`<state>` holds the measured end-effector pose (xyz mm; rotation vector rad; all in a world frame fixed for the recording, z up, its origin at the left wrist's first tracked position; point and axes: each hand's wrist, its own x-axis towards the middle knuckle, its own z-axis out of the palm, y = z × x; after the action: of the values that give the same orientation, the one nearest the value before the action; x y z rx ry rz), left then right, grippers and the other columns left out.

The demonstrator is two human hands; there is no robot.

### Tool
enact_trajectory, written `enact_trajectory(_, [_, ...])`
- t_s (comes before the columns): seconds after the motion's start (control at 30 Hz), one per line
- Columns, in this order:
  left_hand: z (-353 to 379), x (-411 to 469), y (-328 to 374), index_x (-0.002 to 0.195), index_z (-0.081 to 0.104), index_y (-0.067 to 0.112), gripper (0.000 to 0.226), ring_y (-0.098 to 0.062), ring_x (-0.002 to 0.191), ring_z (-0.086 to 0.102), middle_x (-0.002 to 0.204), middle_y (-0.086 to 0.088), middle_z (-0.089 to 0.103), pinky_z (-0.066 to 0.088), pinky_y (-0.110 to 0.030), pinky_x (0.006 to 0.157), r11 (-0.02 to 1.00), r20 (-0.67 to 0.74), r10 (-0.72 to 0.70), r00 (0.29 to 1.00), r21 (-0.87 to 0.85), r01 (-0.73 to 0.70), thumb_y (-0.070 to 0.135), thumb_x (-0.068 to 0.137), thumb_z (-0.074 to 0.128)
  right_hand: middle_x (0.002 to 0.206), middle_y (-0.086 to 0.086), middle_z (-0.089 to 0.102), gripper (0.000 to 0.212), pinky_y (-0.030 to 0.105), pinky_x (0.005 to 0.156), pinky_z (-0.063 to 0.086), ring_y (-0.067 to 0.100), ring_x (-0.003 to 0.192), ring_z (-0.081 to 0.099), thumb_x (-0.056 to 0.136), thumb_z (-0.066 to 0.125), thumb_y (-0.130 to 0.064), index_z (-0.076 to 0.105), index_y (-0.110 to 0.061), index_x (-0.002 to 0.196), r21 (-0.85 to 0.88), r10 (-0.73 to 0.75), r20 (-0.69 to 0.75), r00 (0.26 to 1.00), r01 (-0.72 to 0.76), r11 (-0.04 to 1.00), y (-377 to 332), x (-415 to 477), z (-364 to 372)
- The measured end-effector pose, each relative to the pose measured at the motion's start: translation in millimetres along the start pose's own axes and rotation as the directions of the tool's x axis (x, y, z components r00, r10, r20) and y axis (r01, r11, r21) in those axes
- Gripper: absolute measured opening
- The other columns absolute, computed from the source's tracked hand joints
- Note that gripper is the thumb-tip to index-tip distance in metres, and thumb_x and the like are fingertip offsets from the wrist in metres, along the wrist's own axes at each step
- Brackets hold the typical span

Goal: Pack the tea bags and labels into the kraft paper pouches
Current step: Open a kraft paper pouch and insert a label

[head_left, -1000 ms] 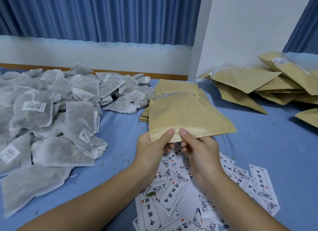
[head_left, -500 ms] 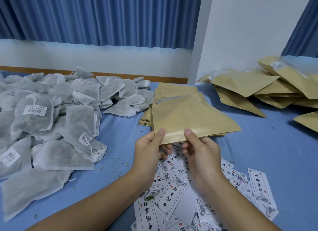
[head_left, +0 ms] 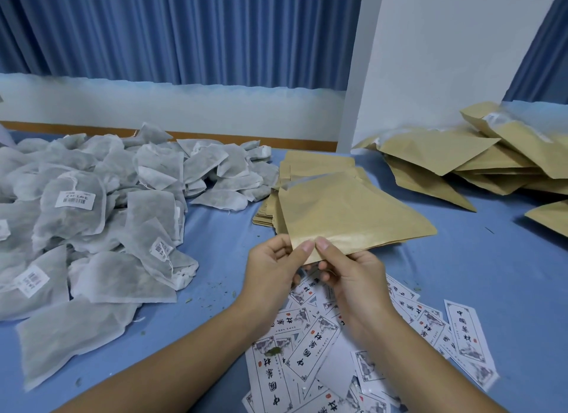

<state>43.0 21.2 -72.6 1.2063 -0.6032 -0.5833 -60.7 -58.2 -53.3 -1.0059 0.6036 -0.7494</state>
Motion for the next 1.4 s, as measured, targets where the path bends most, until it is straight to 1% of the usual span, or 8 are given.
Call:
enact_trajectory(0.23, [2,-1,-5,0.09,0.073,0.018,0.003,-0.023,0.06,0.05,0.089,-0.025,0.069,0.04,-0.031,0.05,1.0,-0.005,0.026,1.0,-0.006,-0.026,0.021,0.09,0.074,0.066,0.01,0.063,0.029,0.024,0.053,0.047,0.018,0.058,0.052,0.078,0.085,-0.025,0.067,-0.003,0.083,-0.019,-0.004,-0.006,1.0,0.004,1.0,1,1,-2])
enact_trajectory(0.47, [5,-2,-5,0.094,0.075,0.016,0.01,-0.019,0.051,0.048,0.07,-0.01,0.067,0.039,-0.029,0.048,0.999,-0.009,-0.033,0.999,0.002,0.033,0.025,0.091,0.073,0.064,0.01,0.06,0.035,0.025,0.055,0.049,0.028,0.071,0.052,0.081,0.082,-0.022,0.068,0.007,0.092,0.011,-0.032,0.028,0.999,0.031,0.999,5,4,-4])
enact_trajectory(0.7, [4,0,-5,0.092,0.071,0.001,0.015,-0.023,0.051,0.05,0.068,-0.016,0.063,0.039,-0.032,0.052,0.995,-0.028,-0.081,0.996,-0.053,0.079,0.016,0.089,0.074,0.06,0.008,0.054,0.024,0.033,0.062,0.052,0.027,0.064,0.059,0.084,0.079,-0.013,0.066,0.006,0.089,0.004,-0.04,0.015,0.999,0.04,0.999,8,7,-4])
enact_trajectory(0.83, [6,3,-4,0.091,0.07,0.001,0.013,-0.023,0.051,0.052,0.067,-0.016,0.063,0.04,-0.032,0.05,0.992,-0.052,-0.09,0.995,-0.095,0.084,0.014,0.089,0.074,0.066,0.014,0.062,0.036,0.029,0.056,0.051,0.027,0.064,0.059,0.083,0.081,-0.019,0.066,0.013,0.092,-0.012,-0.051,-0.017,0.999,0.051,0.999,8,7,-1])
enact_trajectory(1.03, [1,4,-1,0.09,0.069,0.008,0.005,-0.015,0.062,0.056,0.078,-0.009,0.069,0.042,-0.029,0.051,0.973,-0.091,-0.12,0.989,-0.211,0.099,0.012,0.089,0.072,0.071,0.0,0.066,0.016,0.022,0.051,0.045,0.009,0.055,0.053,0.085,0.078,-0.015,0.069,-0.006,0.096,0.09,-0.052,-0.085,0.995,0.06,0.994,-5,13,-8])
enact_trajectory(1.17, [7,1,-2,0.101,0.067,0.002,0.026,-0.019,0.06,0.057,0.076,-0.014,0.066,0.039,-0.029,0.049,0.956,-0.019,-0.193,0.981,-0.23,0.183,0.017,0.084,0.079,0.063,0.002,0.062,0.012,0.025,0.059,0.051,0.014,0.056,0.056,0.086,0.077,-0.012,0.071,-0.004,0.093,0.01,-0.042,-0.021,0.999,0.042,0.999,0,8,-5])
enact_trajectory(1.3, [11,4,-2,0.073,0.071,0.02,0.014,-0.018,0.048,0.049,0.056,-0.006,0.054,0.035,-0.031,0.051,0.951,-0.109,-0.208,0.972,-0.255,0.175,0.012,0.08,0.08,0.061,0.01,0.059,0.02,0.029,0.061,0.05,0.025,0.063,0.054,0.084,0.08,-0.013,0.067,-0.005,0.07,-0.052,-0.038,-0.054,0.998,0.035,0.998,-3,11,0])
enact_trajectory(1.4, [13,8,2,0.072,0.073,0.019,0.018,-0.015,0.047,0.049,0.056,-0.004,0.053,0.045,-0.029,0.049,0.935,-0.124,-0.195,0.973,-0.323,0.146,0.004,0.081,0.078,0.062,0.009,0.062,0.016,0.024,0.052,0.048,0.02,0.056,0.055,0.087,0.077,-0.015,0.069,-0.001,0.087,0.008,0.017,-0.064,0.998,-0.017,1.0,-10,12,1])
